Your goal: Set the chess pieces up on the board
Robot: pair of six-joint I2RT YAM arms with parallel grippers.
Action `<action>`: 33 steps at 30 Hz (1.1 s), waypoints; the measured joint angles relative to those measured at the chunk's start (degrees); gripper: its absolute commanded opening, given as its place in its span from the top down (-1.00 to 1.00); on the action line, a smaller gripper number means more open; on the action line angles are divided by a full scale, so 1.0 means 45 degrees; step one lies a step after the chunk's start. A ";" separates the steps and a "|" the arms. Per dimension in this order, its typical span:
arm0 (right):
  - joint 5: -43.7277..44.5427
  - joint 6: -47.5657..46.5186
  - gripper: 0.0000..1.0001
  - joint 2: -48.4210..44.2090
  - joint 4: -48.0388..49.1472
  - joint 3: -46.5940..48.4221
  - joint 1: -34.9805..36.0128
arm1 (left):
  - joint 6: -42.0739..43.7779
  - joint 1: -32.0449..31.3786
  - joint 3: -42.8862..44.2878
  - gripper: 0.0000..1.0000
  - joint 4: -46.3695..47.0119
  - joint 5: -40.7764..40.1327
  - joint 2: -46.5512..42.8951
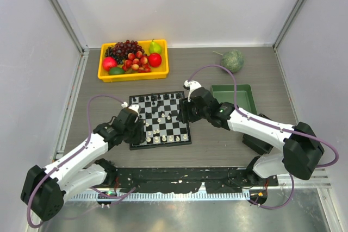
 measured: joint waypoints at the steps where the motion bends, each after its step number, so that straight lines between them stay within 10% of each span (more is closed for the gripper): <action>1: 0.0000 0.0000 -0.12 0.0000 0.0015 0.0000 0.0000 | -0.0005 -0.0005 0.0000 0.10 -0.0010 -0.0024 -0.0010; 33: -0.0034 -0.0005 -0.12 0.0000 0.0083 0.0000 0.0000 | 0.0097 -0.1005 0.1083 0.29 0.0612 0.0272 0.0976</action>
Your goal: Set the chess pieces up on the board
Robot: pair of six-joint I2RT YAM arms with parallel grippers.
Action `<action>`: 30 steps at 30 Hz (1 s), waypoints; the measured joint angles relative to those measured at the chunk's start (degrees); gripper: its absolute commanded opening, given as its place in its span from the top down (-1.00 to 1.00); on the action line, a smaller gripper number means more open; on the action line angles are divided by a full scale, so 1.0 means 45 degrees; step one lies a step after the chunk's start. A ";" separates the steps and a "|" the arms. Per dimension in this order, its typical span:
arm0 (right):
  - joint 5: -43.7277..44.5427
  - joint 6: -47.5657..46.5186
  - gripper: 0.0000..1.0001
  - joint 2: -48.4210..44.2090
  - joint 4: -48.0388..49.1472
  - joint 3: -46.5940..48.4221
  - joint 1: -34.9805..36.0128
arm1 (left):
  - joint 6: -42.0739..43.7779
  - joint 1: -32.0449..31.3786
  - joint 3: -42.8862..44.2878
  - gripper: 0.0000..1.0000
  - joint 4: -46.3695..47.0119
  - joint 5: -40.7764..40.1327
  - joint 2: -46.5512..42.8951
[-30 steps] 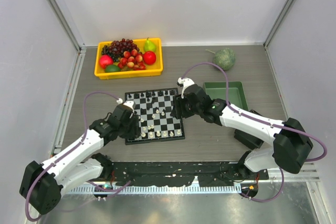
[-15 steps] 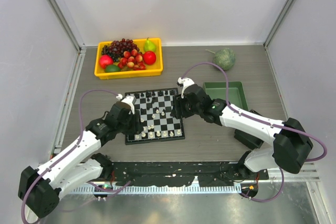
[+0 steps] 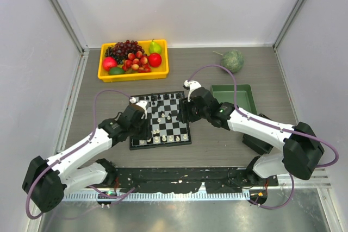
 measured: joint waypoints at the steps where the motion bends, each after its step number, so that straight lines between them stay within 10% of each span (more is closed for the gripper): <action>1: -0.0005 0.0000 -0.12 0.0000 0.0005 0.0000 0.0000 | 0.0000 -0.0029 0.0010 0.30 0.0000 -0.0024 0.0058; 21: -0.0005 0.0000 -0.12 0.0000 0.0005 -0.0053 0.0000 | -0.0049 -0.0627 0.0194 0.42 -0.0010 -0.0529 0.1195; 30: -0.0005 -0.0005 -0.12 0.0000 0.0005 -0.0097 0.0000 | -0.0102 -0.0636 0.0223 0.15 -0.0151 -0.1098 0.0282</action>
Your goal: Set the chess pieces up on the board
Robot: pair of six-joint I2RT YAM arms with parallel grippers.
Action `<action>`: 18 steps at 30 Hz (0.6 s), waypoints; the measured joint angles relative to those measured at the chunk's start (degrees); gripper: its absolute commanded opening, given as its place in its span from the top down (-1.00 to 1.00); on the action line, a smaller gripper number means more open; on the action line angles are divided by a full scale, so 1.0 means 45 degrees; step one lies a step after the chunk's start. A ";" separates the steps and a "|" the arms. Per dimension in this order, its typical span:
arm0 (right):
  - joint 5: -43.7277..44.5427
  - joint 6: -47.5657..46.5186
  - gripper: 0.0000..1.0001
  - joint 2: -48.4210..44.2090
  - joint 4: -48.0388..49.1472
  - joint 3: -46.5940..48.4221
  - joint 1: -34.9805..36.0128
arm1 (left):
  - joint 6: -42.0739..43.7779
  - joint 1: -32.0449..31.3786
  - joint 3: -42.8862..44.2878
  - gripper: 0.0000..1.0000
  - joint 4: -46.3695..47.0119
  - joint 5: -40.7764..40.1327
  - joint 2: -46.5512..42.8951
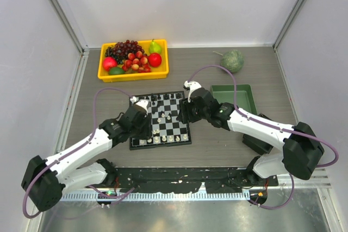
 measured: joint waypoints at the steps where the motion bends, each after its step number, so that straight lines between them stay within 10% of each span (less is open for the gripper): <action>1: 0.0000 0.0005 -0.12 0.0000 0.0000 0.0000 -0.0005 | -0.0010 0.0000 0.0034 0.10 -0.0024 -0.0121 -0.0238; 18: 0.0000 0.0005 -0.15 -0.0005 0.0000 -0.0068 -0.0005 | 0.0539 0.1127 0.1151 -0.15 -0.0481 -0.2380 -0.1239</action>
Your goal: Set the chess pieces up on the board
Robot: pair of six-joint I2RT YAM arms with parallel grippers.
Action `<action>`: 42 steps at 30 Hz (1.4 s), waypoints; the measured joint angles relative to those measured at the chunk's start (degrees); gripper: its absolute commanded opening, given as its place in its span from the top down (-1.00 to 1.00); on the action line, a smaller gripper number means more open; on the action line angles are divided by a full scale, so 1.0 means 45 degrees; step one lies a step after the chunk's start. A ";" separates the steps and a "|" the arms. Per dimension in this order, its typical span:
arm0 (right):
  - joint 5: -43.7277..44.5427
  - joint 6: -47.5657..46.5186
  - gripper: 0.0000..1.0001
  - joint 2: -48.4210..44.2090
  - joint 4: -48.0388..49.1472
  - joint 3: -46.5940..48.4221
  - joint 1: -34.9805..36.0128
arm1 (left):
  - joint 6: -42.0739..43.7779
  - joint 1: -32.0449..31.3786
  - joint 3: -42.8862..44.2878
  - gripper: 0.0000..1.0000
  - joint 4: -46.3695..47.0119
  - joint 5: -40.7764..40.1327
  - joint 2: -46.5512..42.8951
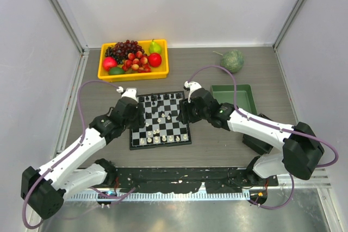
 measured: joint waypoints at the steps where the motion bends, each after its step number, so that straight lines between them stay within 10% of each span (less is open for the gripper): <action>1: 0.0000 0.0000 -0.15 0.0000 0.0000 0.0000 0.0000 | 0.0141 0.0296 0.0000 -0.15 0.0015 0.0097 0.0146; 42: 0.0039 -0.0010 -0.15 0.0000 -0.0005 -0.0073 -0.0083 | 0.1375 0.2618 0.0102 0.24 0.1870 0.1661 0.4639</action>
